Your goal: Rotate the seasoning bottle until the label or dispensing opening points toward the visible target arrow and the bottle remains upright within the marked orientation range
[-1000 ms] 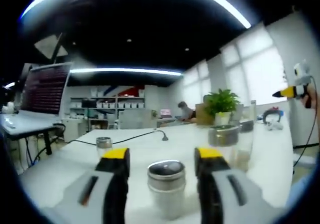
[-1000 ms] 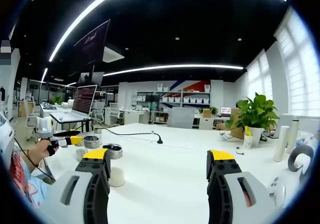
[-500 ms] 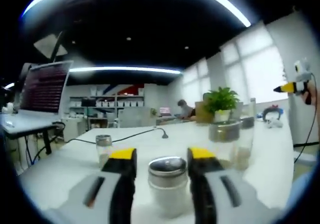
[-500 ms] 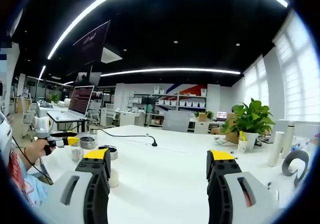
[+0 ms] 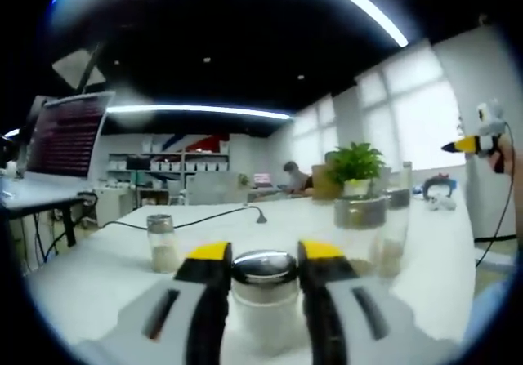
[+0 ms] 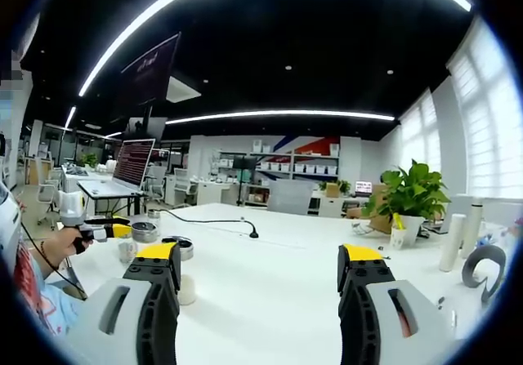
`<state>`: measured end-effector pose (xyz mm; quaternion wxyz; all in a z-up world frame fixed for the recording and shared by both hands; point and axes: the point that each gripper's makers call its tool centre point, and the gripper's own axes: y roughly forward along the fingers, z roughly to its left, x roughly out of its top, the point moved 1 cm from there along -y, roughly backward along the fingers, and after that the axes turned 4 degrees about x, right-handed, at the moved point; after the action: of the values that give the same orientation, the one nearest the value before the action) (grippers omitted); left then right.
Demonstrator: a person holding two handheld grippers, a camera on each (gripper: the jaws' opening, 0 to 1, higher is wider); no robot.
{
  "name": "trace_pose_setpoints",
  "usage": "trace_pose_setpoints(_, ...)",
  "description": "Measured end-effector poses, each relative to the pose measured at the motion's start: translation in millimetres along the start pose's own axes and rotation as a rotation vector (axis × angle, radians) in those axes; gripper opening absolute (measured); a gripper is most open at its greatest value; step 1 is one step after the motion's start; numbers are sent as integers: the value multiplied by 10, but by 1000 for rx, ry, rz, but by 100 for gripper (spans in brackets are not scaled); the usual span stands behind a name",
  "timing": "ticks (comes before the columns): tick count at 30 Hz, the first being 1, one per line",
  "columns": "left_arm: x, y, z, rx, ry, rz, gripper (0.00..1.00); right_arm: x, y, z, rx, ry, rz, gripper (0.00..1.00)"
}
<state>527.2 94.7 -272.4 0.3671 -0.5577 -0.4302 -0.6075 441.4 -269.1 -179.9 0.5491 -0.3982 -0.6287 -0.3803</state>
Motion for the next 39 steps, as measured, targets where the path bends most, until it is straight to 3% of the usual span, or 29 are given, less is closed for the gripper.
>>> trace_pose_setpoints(10, 3, 8, -32, -52, 0, -22, 33, -10, 9, 6, 9, 4, 6, 81)
trace_pose_setpoints(39, -22, 22, -61, -252, -10, 6, 33, -47, 39, 10, 12, 14, 15, 81)
